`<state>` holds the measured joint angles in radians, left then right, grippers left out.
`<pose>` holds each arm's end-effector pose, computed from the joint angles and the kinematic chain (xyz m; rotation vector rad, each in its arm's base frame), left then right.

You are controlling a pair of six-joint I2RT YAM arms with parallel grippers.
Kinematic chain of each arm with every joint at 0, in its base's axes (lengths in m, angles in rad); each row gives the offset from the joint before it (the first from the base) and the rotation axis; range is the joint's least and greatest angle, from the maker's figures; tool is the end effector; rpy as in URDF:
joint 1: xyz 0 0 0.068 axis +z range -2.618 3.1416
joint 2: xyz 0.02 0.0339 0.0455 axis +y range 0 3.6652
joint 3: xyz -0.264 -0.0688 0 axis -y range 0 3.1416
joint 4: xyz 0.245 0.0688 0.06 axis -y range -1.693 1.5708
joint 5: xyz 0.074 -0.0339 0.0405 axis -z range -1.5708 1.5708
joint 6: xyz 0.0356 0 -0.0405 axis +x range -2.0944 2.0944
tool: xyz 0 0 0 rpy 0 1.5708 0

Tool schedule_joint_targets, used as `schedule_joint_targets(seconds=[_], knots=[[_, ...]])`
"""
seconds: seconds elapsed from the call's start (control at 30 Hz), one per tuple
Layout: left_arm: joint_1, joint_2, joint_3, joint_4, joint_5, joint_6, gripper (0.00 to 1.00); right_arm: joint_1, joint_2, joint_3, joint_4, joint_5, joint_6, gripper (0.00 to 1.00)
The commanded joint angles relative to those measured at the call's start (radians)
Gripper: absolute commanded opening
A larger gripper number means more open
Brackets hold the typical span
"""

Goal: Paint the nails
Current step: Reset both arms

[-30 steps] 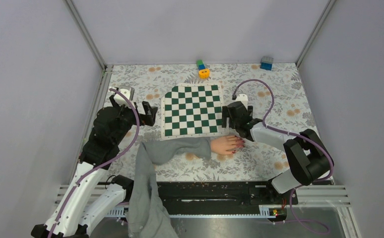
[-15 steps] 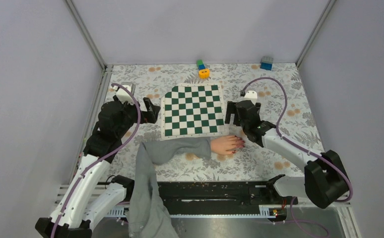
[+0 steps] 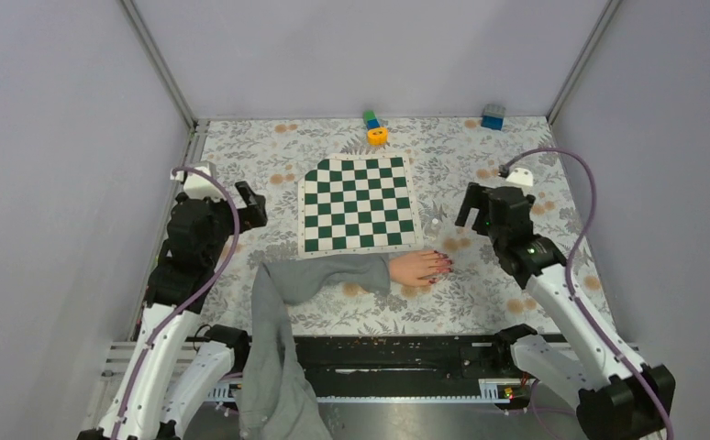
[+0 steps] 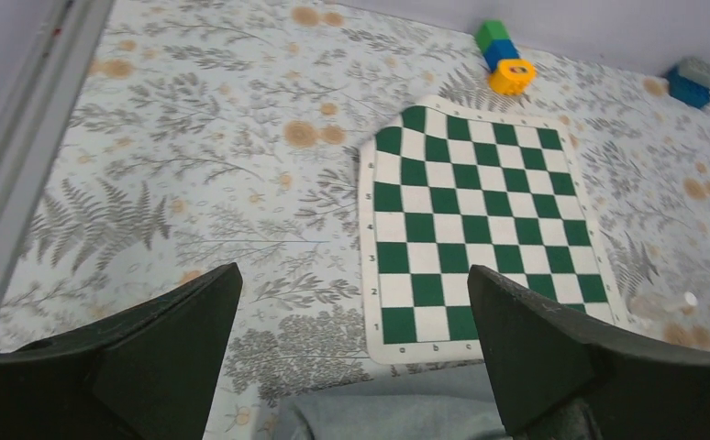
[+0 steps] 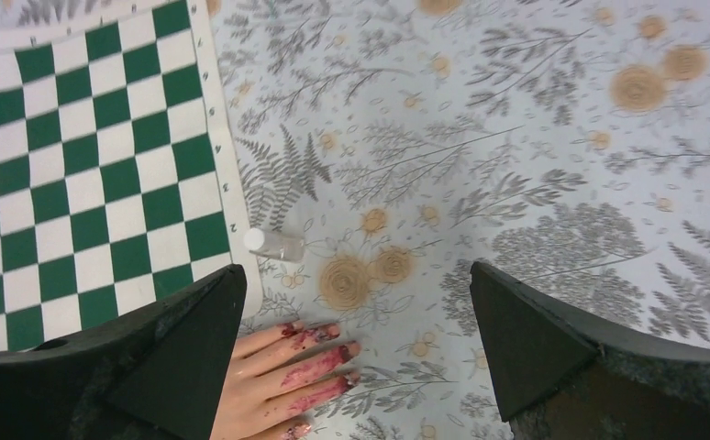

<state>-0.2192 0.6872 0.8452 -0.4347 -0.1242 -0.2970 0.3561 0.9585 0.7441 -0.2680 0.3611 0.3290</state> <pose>0.1509 -0.0291 0.3489 -0.1588 1.8456 -0.2456 0.2063 0.0633 0.2863 0.1946 2.0109 0.0629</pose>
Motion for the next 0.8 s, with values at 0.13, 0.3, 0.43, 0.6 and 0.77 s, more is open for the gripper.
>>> schedule_joint_targets(seconds=[0.13, 0.3, 0.43, 0.6, 0.77], knots=[[0.030, -0.105, 0.008, -0.020, -0.174, 0.028, 0.99, -0.086, -0.191, 0.129, -0.165, -0.003, -0.063, 0.99], [0.029, -0.164, 0.022, 0.037, -0.213, 0.075, 0.99, -0.087, -0.342, 0.087, -0.052, 0.025, -0.156, 0.99], [0.028, -0.217, 0.000, 0.076, -0.190, 0.102, 0.99, -0.086, -0.475, -0.026, 0.112, 0.024, -0.250, 0.99], [0.029, -0.270, -0.067, 0.090, -0.188, 0.099, 0.99, -0.086, -0.599, -0.140, 0.237, 0.040, -0.279, 1.00], [0.030, -0.283, -0.070, 0.084, -0.185, 0.083, 0.99, -0.086, -0.608, -0.137, 0.227, 0.056, -0.289, 0.99]])
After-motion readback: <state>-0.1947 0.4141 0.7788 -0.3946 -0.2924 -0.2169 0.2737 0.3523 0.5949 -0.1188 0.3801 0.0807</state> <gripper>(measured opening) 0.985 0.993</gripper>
